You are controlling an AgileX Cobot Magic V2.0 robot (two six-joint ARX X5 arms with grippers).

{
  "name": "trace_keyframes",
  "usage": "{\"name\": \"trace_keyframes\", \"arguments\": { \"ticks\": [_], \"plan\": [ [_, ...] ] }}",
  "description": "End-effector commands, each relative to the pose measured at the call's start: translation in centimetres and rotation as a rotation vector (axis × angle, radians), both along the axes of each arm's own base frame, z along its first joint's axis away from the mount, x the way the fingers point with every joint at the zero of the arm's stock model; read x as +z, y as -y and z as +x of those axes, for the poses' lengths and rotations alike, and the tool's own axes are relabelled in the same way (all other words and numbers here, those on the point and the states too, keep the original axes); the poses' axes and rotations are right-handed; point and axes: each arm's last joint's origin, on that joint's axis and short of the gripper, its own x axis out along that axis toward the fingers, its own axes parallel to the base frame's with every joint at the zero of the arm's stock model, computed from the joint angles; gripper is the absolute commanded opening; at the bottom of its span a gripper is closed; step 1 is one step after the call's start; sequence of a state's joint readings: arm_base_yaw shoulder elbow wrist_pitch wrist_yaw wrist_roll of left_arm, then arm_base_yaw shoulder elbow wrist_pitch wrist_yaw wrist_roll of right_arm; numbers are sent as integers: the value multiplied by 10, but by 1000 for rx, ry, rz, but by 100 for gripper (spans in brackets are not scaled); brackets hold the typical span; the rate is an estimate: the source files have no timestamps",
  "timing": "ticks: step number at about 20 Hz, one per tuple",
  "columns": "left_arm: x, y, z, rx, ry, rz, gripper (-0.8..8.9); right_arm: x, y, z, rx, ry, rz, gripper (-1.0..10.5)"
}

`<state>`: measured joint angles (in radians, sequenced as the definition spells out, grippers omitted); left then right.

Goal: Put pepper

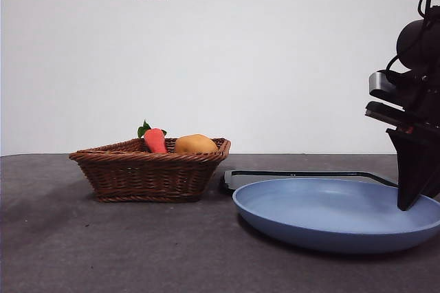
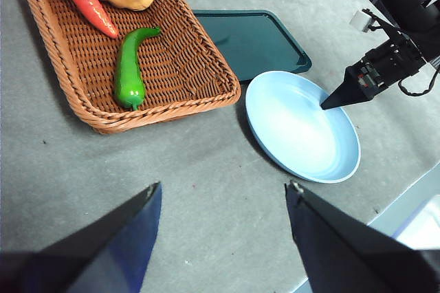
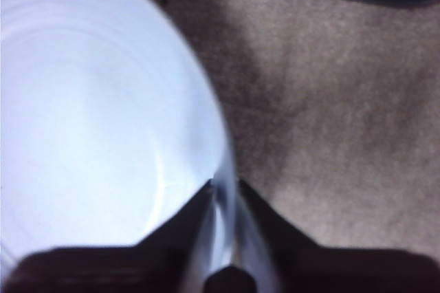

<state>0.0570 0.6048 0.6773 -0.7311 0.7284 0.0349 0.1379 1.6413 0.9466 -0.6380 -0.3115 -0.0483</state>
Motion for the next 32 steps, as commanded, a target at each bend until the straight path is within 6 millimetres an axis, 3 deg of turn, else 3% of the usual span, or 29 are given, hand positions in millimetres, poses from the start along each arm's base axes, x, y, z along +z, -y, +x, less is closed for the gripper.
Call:
{"name": "trace_keyframes", "arguments": {
  "ticks": [1, 5, 10, 14, 20, 26, 32],
  "plan": [
    [6, 0, 1, -4, 33, 9, 318, -3, 0, 4, -10, -10, -2, 6],
    [7, 1, 2, 25, 40, 34, 319, 10, 0, -2, -22, -2, 10, 5],
    [20, 12, 22, 20, 38, 64, 318, 70, 5, -30, -49, 167, 43, 5],
    [38, 33, 65, -20, 26, 128, 318, 113, 11, -65, -70, 305, 71, 6],
    [45, 83, 148, -67, -9, 310, 318, 142, 18, -100, -107, 417, 103, 6],
    [15, 121, 218, -75, -85, 456, 318, 150, 19, -115, -126, 444, 119, 6],
    [-39, 137, 253, -83, -185, 578, 318, 151, 19, -116, -134, 447, 124, 6]
  ]
}}
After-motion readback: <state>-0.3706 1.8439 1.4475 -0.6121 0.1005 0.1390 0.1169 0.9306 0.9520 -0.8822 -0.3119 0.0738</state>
